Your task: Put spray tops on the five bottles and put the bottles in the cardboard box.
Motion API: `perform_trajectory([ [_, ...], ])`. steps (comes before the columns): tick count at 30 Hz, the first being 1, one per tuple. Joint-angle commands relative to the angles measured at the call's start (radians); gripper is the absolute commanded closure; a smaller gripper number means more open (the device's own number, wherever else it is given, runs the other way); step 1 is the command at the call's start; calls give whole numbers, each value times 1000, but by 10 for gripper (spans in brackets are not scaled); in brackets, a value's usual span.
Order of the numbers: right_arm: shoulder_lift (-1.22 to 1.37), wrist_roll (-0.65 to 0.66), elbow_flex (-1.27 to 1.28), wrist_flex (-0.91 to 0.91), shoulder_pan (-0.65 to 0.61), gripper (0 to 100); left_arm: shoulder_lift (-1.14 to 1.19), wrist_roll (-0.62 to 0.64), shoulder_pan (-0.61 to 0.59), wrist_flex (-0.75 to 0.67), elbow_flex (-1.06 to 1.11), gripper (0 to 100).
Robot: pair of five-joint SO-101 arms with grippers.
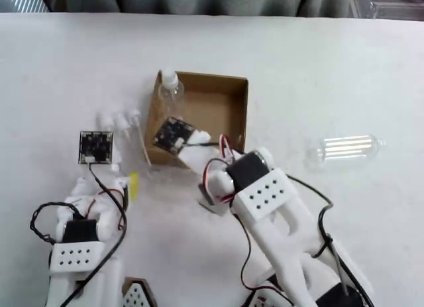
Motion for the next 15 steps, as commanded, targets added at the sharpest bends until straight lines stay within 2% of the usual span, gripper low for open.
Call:
perform_trajectory([
  [1,-42,95,18,-35,10,942,1,-11,-12,-28,0,977],
  [3,-33,132,18,-27,10,890,1,-11,-12,-28,0,977],
  [11,-31,138,34,-27,5,712,1,-11,-12,-28,0,977],
  [15,-41,141,35,12,12,680,1,-11,-13,-28,0,977],
])
